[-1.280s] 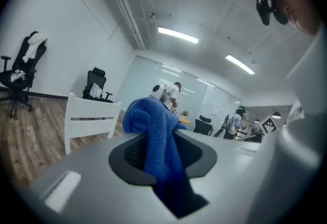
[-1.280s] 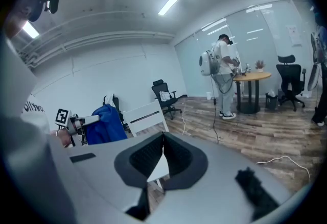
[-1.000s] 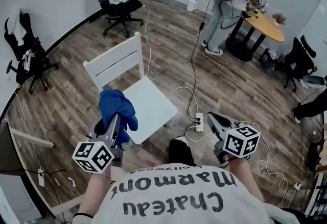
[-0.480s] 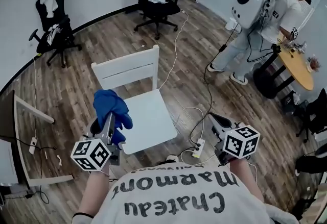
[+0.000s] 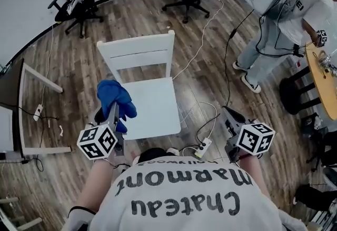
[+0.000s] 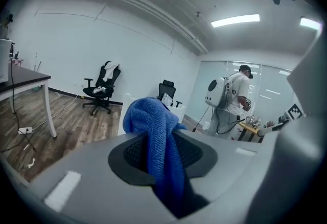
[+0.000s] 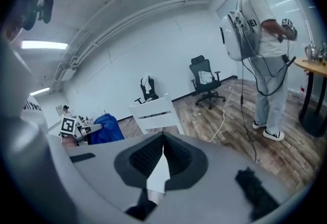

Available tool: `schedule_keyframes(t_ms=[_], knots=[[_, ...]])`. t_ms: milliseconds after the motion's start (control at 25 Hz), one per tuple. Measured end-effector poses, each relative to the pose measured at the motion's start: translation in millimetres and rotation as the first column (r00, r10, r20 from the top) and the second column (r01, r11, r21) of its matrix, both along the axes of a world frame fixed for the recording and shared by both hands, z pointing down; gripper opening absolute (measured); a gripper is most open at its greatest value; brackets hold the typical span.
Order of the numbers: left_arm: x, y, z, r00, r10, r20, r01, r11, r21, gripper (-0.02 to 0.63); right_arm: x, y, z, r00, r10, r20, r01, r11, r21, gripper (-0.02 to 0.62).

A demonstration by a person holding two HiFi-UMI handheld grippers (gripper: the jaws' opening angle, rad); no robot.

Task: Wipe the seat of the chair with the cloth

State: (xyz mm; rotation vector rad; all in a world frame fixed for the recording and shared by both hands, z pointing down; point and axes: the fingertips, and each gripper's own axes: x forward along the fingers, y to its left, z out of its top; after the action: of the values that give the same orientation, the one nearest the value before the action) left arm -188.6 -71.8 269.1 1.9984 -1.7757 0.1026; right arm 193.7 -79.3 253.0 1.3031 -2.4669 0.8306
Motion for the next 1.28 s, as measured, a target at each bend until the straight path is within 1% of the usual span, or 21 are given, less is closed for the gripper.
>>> schedule_keyframes(t_ms=[120, 280, 400, 480, 560, 680, 760, 880, 960, 1040, 1120, 1200, 1280], knots=[[-9.6, 9.7, 5.8, 1.000, -0.026, 0.004, 0.026, 0.998, -0.052, 0.110, -18.1, -5.2, 5.8, 0.998, -0.043, 0.051, 0.045, 0.998, -0.042, 0.015], [-17.5, 15.8, 21.7, 0.999, -0.048, 0.010, 0.049, 0.993, -0.108, 0.110, -41.7, -7.9, 20.6, 0.995, -0.091, 0.050, 0.095, 0.992, -0.081, 0.015], [-17.2, 9.4, 47.9, 0.999, -0.035, 0.008, 0.036, 0.985, -0.169, 0.112, -43.3, -11.8, 33.5, 0.996, -0.082, 0.047, 0.087, 0.990, -0.112, 0.014], [-20.3, 3.2, 67.8, 0.999, -0.027, 0.019, 0.030, 0.976, -0.214, 0.112, -40.0, -13.4, 43.4, 0.997, -0.059, 0.041, 0.065, 0.987, -0.148, 0.015], [-24.7, -6.5, 89.6, 1.000, -0.024, 0.015, 0.027, 0.966, -0.259, 0.112, -37.3, -15.3, 53.2, 0.999, -0.034, 0.032, 0.039, 0.981, -0.188, 0.015], [-34.5, -32.6, 122.5, 0.999, -0.031, -0.021, 0.023, 0.946, -0.322, 0.112, -42.9, -25.4, 67.0, 1.000, -0.016, 0.016, 0.019, 0.971, -0.237, 0.014], [-40.8, -51.0, 145.3, 0.999, -0.023, -0.024, 0.013, 0.933, -0.359, 0.114, -49.5, -32.9, 78.8, 1.000, -0.008, 0.000, 0.008, 0.962, -0.274, 0.015], [-48.9, -66.6, 183.8, 1.000, -0.005, -0.015, -0.002, 0.900, -0.436, 0.114, -59.8, -41.0, 97.4, 1.000, 0.026, 0.003, -0.023, 0.943, -0.331, 0.014], [-54.5, -76.2, 206.6, 1.000, -0.003, -0.021, -0.007, 0.882, -0.471, 0.114, -68.0, -51.7, 105.3, 0.999, 0.045, 0.019, -0.036, 0.938, -0.344, 0.015], [-60.3, -88.4, 227.8, 1.000, 0.029, -0.005, -0.028, 0.872, -0.488, 0.114, -77.0, -67.0, 108.7, 0.998, 0.061, 0.033, -0.046, 0.942, -0.334, 0.014], [-68.4, -99.9, 250.3, 0.997, 0.071, 0.030, -0.046, 0.859, -0.509, 0.114, -87.4, -82.9, 109.2, 0.996, 0.070, 0.051, -0.051, 0.948, -0.315, 0.014], [-77.8, -109.1, 273.2, 0.996, 0.077, 0.051, -0.037, 0.836, -0.547, 0.114, -94.2, -95.2, 113.9, 0.995, 0.080, 0.060, -0.057, 0.947, -0.317, 0.014], [-87.2, -118.9, 295.3, 0.996, 0.062, 0.067, -0.011, 0.810, -0.587, 0.114, -96.7, -103.0, 125.7, 0.995, 0.088, 0.047, -0.066, 0.935, -0.348, 0.014]])
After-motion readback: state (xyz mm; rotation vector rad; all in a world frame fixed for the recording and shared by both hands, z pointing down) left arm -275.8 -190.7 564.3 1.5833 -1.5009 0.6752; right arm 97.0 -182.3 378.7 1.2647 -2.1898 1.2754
